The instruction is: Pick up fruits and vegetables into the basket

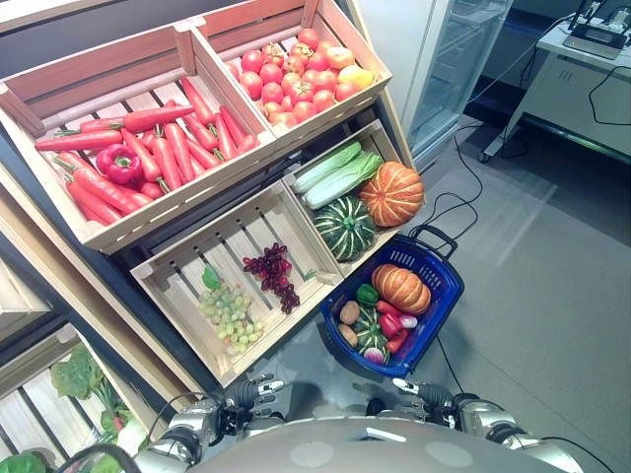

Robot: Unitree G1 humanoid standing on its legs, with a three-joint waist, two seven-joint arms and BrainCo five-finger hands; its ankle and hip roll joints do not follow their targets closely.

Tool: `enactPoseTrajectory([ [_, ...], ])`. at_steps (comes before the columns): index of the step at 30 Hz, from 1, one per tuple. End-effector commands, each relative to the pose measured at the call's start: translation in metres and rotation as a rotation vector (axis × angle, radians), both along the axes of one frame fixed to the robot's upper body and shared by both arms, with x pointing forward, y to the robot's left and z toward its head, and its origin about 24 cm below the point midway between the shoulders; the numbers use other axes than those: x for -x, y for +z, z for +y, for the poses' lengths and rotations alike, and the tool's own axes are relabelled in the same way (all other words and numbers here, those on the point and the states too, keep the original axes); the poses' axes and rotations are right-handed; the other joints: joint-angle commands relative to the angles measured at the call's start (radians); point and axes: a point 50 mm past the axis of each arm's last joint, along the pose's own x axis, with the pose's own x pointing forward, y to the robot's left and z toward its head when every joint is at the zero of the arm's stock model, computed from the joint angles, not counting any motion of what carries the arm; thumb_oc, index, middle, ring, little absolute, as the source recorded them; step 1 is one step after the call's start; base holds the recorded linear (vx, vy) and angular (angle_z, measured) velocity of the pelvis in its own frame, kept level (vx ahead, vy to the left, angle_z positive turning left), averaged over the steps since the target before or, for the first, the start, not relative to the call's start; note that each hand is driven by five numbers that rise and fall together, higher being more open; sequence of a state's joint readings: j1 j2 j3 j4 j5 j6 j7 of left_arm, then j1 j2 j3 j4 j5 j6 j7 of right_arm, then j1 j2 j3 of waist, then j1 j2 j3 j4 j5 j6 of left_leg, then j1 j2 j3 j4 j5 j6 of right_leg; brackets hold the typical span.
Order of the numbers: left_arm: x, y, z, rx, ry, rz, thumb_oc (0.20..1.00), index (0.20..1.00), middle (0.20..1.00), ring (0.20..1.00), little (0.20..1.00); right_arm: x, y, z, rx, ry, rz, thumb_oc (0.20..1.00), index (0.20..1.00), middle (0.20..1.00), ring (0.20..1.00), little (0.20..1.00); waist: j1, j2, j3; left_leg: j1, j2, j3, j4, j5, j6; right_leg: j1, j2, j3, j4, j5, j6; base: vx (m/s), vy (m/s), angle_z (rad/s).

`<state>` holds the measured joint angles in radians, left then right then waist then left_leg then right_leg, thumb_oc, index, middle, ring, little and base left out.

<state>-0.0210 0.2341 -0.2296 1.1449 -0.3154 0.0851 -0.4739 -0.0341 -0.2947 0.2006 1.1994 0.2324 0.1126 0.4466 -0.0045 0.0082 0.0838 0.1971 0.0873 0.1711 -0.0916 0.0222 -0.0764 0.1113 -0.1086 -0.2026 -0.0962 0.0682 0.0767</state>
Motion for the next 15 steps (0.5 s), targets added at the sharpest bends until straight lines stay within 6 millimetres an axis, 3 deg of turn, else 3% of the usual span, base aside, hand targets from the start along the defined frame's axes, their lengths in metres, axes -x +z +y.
enactPoseTrajectory([
  [1, -0.0113, -0.0008, -0.0115, 0.013, -0.012, 0.01, 1.0, 1.0, 1.0, 1.0, 1.0, 0.0061, -0.0065, 0.0261, -0.09, 0.042, 0.084, 1.0, 1.0, 1.0, 1.0, 1.0, -0.011, -0.023, 0.039, -0.034, -0.012, -0.016, 0.033, -0.084, 0.037, 0.026, -0.073, -0.031, 0.058, -0.083, 0.072, 0.0, 0.0, 0.0],
  [15, -0.0165, 0.0012, -0.0119, 0.03, -0.006, -0.004, 1.0, 1.0, 1.0, 1.0, 1.0, 0.0061, -0.0064, 0.0256, -0.09, 0.043, 0.084, 1.0, 1.0, 1.0, 1.0, 1.0, -0.014, -0.022, 0.04, -0.032, -0.01, -0.012, 0.032, -0.084, 0.037, 0.027, -0.073, -0.029, 0.057, -0.082, 0.073, 0.0, 0.0, 0.0],
])
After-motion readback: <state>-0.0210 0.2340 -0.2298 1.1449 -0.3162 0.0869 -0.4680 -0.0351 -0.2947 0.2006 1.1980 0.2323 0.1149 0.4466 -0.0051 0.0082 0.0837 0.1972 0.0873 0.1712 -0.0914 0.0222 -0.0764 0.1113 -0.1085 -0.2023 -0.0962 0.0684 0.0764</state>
